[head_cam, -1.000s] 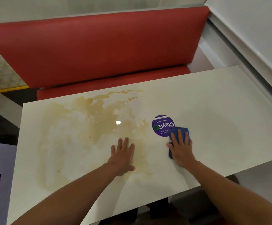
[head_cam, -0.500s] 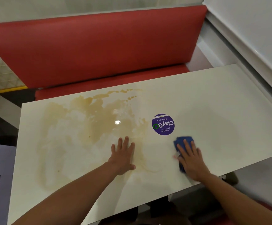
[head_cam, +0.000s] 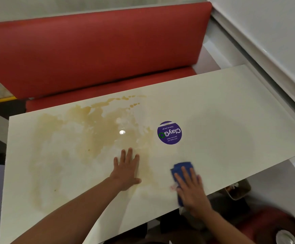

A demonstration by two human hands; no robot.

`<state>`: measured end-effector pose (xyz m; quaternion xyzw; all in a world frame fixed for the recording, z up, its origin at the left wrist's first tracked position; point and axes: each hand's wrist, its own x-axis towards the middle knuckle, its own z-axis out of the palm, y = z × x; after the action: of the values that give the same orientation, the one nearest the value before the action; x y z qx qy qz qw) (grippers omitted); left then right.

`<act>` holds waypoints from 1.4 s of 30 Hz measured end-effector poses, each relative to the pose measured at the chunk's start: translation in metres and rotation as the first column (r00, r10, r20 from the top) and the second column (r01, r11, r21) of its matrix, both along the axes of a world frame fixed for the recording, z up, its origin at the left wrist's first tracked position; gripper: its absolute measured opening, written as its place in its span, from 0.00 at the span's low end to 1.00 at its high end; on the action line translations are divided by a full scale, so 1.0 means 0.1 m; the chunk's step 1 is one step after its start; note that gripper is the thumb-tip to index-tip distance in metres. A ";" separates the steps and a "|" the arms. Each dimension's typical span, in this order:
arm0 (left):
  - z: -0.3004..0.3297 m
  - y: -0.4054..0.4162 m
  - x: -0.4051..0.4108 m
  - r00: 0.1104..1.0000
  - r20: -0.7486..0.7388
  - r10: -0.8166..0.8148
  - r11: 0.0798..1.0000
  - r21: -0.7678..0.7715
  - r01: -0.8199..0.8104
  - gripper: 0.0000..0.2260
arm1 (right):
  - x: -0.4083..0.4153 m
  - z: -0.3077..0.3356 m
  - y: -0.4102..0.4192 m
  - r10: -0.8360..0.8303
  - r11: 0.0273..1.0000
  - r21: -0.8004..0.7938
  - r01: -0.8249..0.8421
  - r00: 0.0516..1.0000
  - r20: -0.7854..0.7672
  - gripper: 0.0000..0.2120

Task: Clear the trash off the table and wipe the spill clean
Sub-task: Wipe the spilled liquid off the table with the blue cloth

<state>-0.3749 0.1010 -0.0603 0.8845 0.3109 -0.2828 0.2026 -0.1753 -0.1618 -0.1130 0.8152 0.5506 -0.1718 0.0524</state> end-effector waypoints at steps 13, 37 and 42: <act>-0.01 0.00 0.00 1.000 -0.004 -0.003 1.000 -0.001 0.003 0.47 | -0.10 0.03 0.98 -0.269 0.957 0.129 0.261 0.962 0.048 0.29; -0.28 0.35 -0.69 0.940 0.203 0.275 0.938 0.159 -0.309 0.45 | -0.71 0.05 0.74 -0.051 0.991 0.125 0.050 0.999 0.007 0.32; -0.28 0.38 -0.73 0.926 0.250 0.281 0.937 0.137 -0.321 0.44 | -0.32 0.03 0.54 0.252 0.965 0.069 -0.253 0.967 0.019 0.29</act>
<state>-0.4483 0.1394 -0.0883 0.8669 0.4418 -0.1168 0.1993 -0.2075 -0.1076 -0.1103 0.7406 0.6555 -0.1399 0.0480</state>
